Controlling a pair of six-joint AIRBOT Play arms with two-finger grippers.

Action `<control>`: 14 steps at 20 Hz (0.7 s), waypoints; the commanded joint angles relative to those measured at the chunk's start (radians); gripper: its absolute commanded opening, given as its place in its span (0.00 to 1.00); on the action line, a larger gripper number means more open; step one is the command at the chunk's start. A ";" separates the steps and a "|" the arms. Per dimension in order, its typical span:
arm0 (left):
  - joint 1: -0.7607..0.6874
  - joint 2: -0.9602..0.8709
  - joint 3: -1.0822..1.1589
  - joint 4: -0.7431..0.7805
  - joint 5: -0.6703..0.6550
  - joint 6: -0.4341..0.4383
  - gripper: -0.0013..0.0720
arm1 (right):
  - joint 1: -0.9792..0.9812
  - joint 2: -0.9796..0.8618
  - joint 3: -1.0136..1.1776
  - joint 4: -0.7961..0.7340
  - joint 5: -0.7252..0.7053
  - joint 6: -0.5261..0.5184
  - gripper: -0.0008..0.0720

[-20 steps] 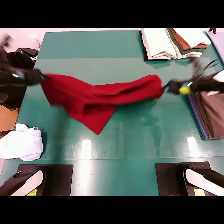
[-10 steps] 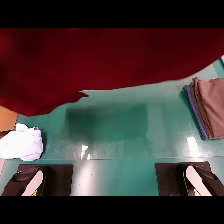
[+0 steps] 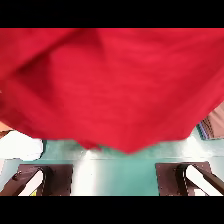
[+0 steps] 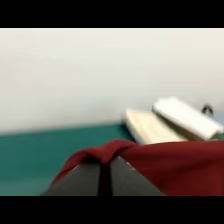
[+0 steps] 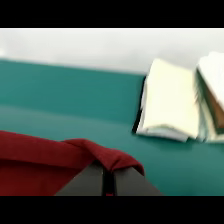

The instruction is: Fold the shirts.

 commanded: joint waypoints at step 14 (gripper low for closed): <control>-0.072 -0.724 -0.407 -0.005 0.169 0.105 0.05 | 0.347 -0.687 -0.191 -0.332 -0.096 0.070 0.04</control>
